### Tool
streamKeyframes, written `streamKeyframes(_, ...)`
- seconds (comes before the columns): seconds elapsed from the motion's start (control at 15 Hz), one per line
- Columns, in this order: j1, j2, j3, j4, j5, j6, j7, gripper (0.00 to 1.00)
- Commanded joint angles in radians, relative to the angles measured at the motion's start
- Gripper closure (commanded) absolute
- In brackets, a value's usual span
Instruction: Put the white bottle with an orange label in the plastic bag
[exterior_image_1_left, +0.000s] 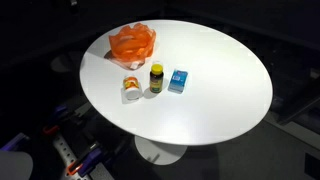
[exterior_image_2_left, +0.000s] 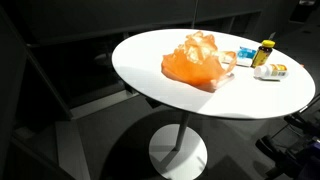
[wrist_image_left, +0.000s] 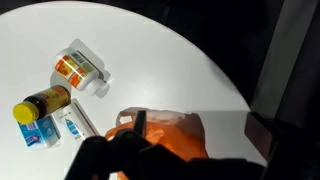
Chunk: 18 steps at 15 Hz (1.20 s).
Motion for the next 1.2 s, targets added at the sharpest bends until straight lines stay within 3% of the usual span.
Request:
streamKeyframes(0.0,0.015,0.002,-0.014,0.001,-0.006,-0.002,0.005,0.0)
streamKeyframes(1.13,0.001,0.007,-0.028,0.018,-0.025,-0.01,-0.001,0.0)
